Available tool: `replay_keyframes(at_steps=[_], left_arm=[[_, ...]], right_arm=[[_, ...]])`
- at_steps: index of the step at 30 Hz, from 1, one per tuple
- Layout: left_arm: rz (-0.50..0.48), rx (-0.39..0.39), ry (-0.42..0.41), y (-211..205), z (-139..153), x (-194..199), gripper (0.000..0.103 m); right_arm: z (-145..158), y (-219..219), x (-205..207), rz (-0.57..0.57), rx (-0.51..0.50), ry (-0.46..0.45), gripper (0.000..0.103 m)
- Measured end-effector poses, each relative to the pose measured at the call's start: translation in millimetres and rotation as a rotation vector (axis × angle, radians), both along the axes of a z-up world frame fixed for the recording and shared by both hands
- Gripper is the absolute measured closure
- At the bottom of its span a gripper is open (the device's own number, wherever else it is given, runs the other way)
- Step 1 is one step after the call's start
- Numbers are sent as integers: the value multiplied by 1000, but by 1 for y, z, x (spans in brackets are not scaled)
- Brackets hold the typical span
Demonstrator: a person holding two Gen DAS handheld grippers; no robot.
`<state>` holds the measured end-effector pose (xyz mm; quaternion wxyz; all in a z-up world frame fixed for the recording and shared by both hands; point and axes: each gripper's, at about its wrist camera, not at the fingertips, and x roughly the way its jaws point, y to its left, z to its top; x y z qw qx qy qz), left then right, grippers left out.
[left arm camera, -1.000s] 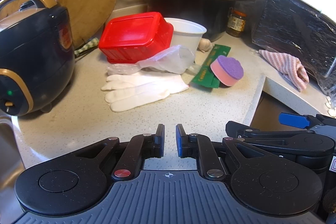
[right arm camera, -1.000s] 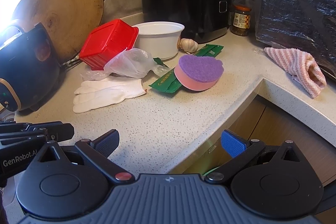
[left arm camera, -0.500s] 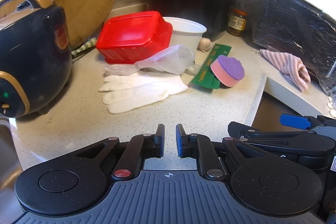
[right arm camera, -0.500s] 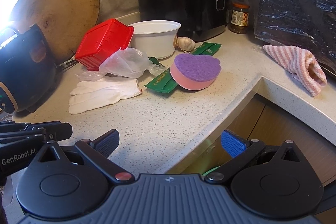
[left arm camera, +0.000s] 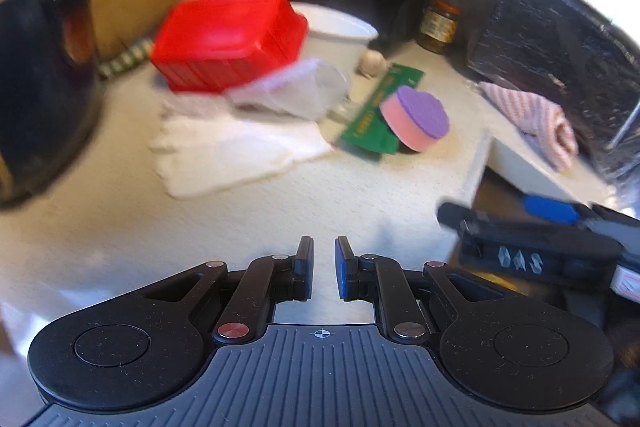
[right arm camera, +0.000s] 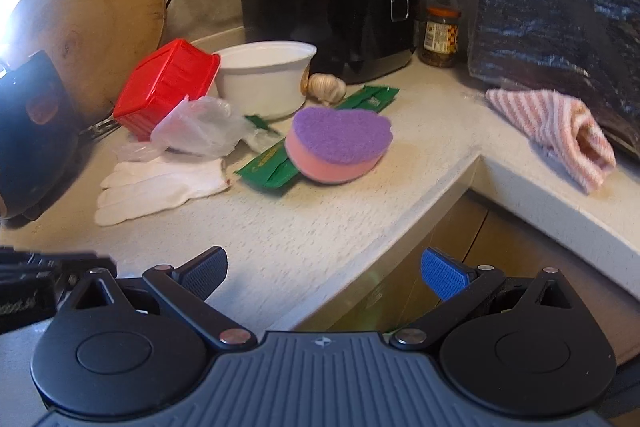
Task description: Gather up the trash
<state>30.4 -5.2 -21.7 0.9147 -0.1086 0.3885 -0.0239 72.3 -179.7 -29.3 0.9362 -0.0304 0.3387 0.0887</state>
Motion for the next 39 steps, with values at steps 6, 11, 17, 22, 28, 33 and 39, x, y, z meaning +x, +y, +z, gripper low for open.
replay_keyframes(at_steps=[6,11,17,22,28,33,39], left_arm=[[30,-126,-12,20,-5,4,88],[149,-161,-134,48,13,8,87],[214,-131,-129,61,33,18,87],[220,-70,-31,58,20,6,87],[352,-83,-67,84,24,-26,87],[432,-107,-69,103,21,-46,87],[491,-118,-102,119,30,-53,87]], right_arm=[[-3,-3,51,6,11,-19,0],[3,9,74,90,33,-75,0],[42,34,114,267,132,-157,0],[56,78,168,322,149,-140,0],[54,130,203,425,192,-70,0],[33,155,187,489,209,19,0],[17,144,133,826,375,225,0]])
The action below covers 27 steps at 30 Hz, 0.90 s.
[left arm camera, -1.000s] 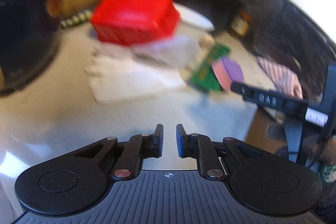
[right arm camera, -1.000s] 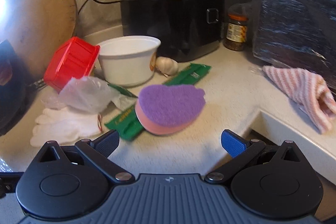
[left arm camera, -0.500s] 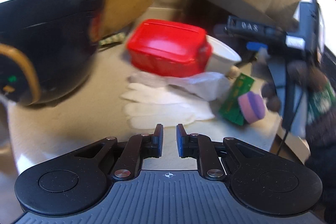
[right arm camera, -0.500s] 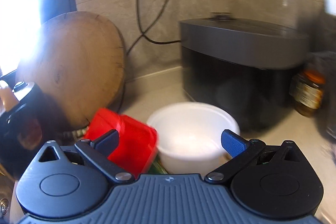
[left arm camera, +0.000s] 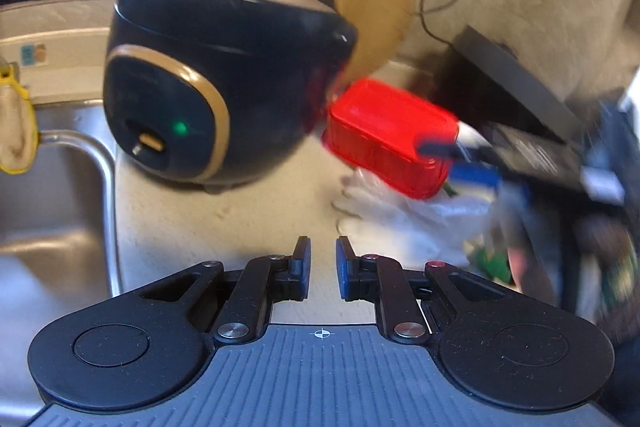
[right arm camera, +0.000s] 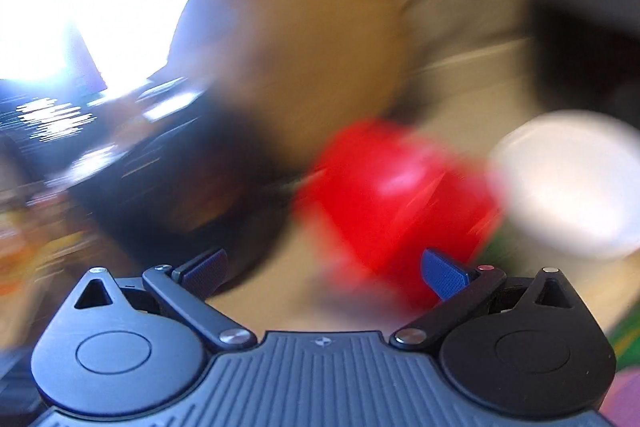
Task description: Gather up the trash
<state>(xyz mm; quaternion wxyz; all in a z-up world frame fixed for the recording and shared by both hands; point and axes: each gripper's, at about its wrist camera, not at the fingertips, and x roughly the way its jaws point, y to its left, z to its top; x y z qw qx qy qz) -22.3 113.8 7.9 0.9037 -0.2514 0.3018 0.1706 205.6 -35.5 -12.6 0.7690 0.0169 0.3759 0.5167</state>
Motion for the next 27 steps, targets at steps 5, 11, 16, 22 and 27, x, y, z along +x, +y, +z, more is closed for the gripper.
replay_keyframes(at_steps=[5,11,16,22,27], left_arm=[[-40,18,-21,0,8,20,87],[-116,26,-21,-19,7,38,87],[-131,13,37,-30,-7,26,87],[-32,30,84,-18,-10,10,87],[25,28,125,-4,-14,0,87]], right_arm=[[-2,-23,-45,-76,-96,-184,0],[-5,-46,-14,-284,-70,-144,0],[-33,-38,39,-419,53,55,0],[-53,-17,78,-434,151,150,0],[-59,-4,107,-457,212,158,0]])
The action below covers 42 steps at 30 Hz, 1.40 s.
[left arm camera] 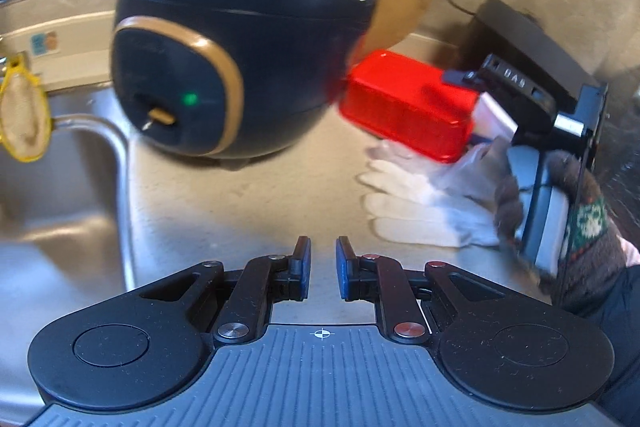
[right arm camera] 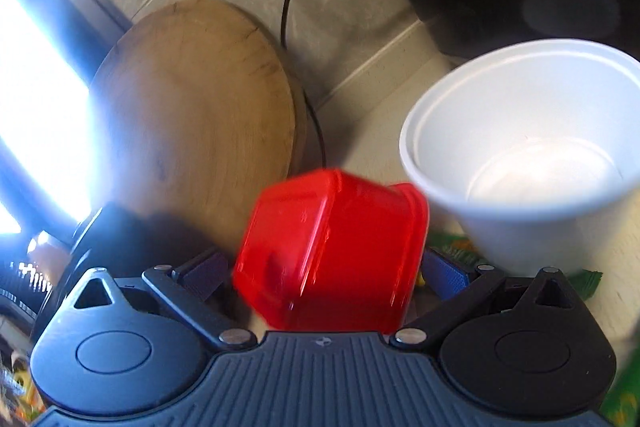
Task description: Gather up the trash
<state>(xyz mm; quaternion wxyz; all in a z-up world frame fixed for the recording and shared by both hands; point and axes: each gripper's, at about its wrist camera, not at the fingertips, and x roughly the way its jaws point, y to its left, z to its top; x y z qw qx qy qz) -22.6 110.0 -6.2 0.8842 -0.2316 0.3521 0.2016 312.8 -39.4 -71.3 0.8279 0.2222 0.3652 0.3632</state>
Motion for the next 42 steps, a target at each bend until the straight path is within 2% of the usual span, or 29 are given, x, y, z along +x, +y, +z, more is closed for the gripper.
replay_keyframes(at_steps=[3,4,7,9,13,16,19,23,25,27,31,36,42], left_arm=[[17,-4,13,4,-2,-3,87],[22,-5,13,6,-2,-4,87],[40,-9,8,9,-3,-7,87],[47,-11,5,9,-2,-8,87],[39,-9,-7,7,1,-13,87],[34,-12,-21,6,2,-16,87],[22,-18,-32,7,1,-17,87],[-37,-36,-56,1,1,-7,87],[-91,-43,-74,-7,2,2,87],[-152,-46,-93,-15,5,11,87],[-240,-51,-140,-25,13,21,87],[-272,-21,-165,-23,24,23,87],[-261,9,-193,-15,41,19,89]], right_arm=[[-3,4,18,62,95,68,0],[-2,4,21,102,154,95,0],[-2,2,26,246,427,201,0],[-2,7,28,302,545,269,0],[1,25,28,323,599,364,0],[5,25,22,362,695,428,0],[24,9,7,411,796,425,0],[67,-30,-17,445,838,327,0],[88,-51,-28,423,810,269,0],[105,-70,-43,381,733,218,0],[124,-73,-77,301,451,136,0],[140,-49,-122,256,151,-4,0],[154,-30,-156,191,-93,-170,0]])
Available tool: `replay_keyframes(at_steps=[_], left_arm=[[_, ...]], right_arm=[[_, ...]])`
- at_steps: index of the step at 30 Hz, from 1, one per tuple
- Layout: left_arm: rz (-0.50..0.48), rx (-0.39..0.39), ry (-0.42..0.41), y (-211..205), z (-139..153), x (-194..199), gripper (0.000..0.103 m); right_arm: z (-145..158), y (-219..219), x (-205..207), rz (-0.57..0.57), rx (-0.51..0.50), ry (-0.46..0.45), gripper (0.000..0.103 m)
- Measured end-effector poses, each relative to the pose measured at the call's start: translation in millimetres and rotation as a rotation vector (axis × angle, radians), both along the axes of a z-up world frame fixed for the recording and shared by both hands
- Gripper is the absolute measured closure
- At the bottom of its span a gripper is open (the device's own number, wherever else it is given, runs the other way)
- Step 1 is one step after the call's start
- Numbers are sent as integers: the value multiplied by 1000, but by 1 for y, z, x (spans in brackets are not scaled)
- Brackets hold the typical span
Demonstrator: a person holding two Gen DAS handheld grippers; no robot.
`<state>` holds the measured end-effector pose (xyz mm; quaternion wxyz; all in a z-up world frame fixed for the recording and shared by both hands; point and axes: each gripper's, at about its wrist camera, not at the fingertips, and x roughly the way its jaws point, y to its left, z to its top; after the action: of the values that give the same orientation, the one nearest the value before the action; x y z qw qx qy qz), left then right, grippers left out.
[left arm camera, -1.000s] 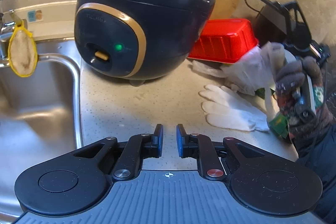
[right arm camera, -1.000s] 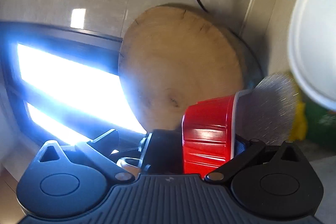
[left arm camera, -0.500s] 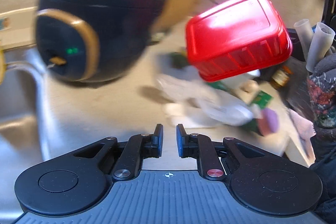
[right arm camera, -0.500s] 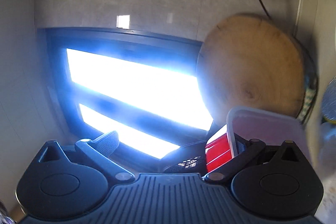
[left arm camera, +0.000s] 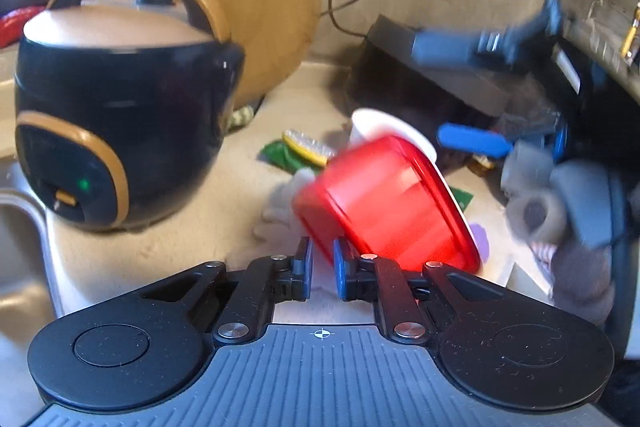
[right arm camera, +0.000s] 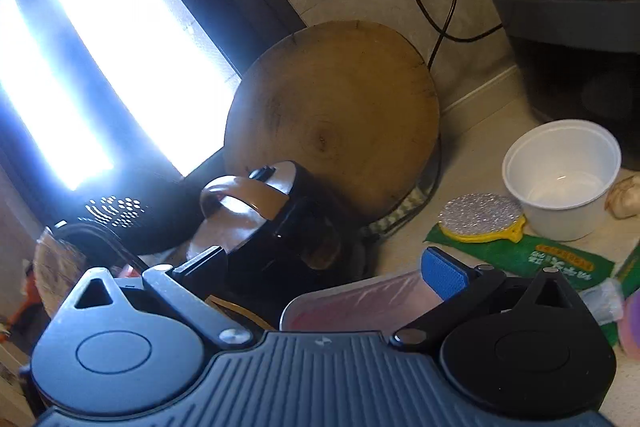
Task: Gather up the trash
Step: 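Lift the white plastic tray off the counter with the left gripper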
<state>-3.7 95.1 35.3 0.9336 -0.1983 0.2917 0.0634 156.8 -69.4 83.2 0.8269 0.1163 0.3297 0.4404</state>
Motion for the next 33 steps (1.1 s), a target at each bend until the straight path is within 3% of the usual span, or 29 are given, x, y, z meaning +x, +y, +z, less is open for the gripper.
replay_keyframes(at_steps=[9,12,17,20,26,29,33], left_arm=[[44,24,-104,2,27,-1,89],[-36,41,-74,-8,26,7,89],[-77,197,-5,-28,16,4,89],[-74,194,15,-21,14,-11,88],[-14,139,128,4,4,-38,88],[11,127,165,7,-7,-37,88],[10,122,227,7,-26,-28,88]], right_arm=[[-21,-21,-1,-230,-250,-149,0],[-32,-30,5,-296,-306,-139,0],[-50,-44,7,-366,-399,-140,0],[-61,-48,3,-365,-442,-149,0],[-100,-62,-20,-320,-472,-59,0],[-122,-67,-31,-282,-452,31,0],[-141,-67,-41,-286,-467,67,0]])
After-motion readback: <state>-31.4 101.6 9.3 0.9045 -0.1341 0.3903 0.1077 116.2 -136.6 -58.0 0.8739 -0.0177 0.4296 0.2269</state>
